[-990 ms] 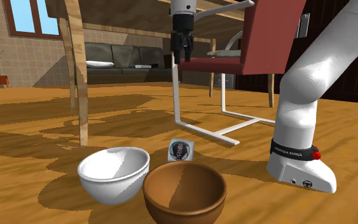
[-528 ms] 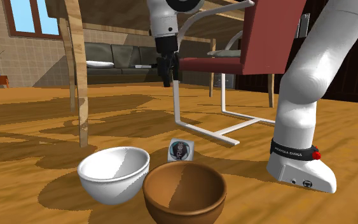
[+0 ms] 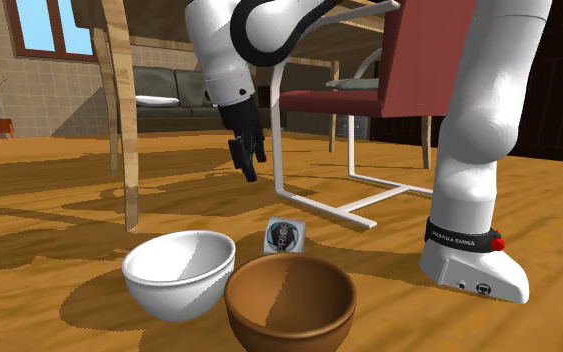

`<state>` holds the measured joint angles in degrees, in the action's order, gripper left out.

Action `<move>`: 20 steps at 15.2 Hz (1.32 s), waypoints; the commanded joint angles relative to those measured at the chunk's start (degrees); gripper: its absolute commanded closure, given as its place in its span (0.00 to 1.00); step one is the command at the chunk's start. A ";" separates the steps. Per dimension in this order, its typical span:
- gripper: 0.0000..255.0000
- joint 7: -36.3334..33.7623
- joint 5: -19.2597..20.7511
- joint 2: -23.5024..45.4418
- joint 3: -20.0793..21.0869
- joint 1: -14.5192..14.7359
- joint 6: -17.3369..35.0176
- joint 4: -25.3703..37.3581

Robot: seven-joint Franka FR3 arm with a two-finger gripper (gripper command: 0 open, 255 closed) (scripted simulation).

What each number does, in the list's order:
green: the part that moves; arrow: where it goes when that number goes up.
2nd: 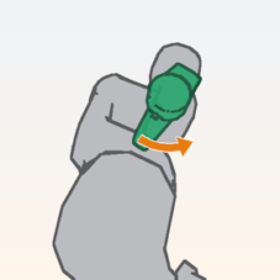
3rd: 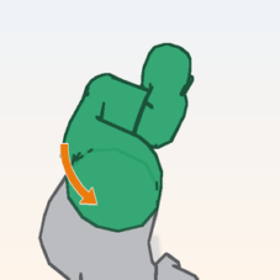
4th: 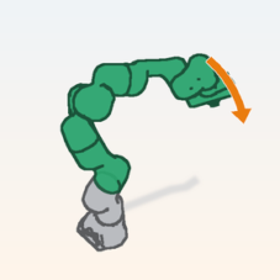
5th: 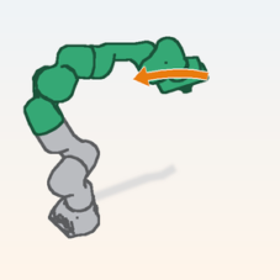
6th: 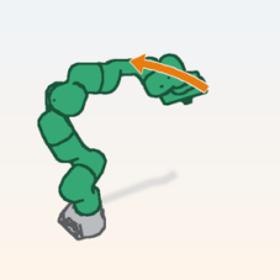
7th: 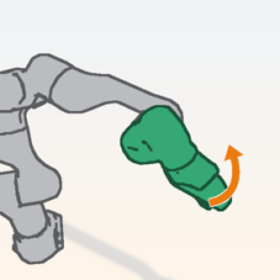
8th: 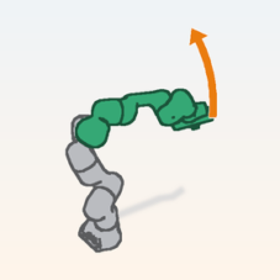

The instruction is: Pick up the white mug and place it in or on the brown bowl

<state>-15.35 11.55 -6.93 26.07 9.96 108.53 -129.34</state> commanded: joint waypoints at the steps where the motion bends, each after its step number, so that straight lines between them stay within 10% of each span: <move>1: 0.00 -2.09 2.35 4.49 1.54 0.74 0.35 0.93; 13: 0.00 -12.45 15.69 30.26 4.09 9.20 -1.63 8.11; 20: 0.00 -14.76 19.35 32.36 5.89 5.45 2.39 4.53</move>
<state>-29.68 30.22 23.57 31.83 15.82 99.53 -123.71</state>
